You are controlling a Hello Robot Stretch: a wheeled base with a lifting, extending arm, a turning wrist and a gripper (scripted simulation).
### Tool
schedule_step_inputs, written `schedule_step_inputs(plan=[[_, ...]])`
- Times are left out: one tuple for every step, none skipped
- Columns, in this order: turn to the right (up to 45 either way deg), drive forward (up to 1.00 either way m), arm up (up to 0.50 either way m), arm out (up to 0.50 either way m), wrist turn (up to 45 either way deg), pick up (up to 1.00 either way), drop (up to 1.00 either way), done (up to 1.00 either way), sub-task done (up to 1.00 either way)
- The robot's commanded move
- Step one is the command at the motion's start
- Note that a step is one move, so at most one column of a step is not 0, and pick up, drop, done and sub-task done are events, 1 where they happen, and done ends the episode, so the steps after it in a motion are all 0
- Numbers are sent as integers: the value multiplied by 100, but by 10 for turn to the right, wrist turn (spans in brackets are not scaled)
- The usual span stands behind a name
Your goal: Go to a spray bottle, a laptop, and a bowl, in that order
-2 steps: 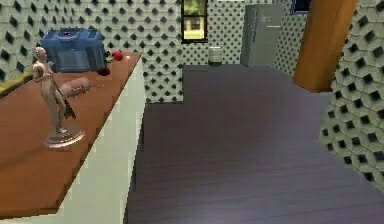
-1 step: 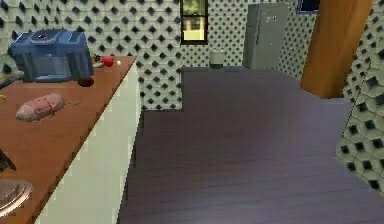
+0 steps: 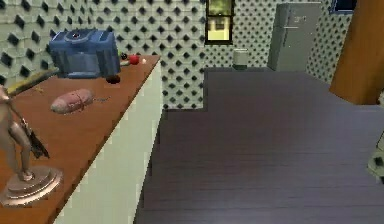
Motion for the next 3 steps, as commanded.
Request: schedule_step_inputs(plan=[[0,100,0,0,0,0,0,0,0],[0,100,0,0,0,0,0,0,0],[-120,0,0,0,0,0,0,0,0]])
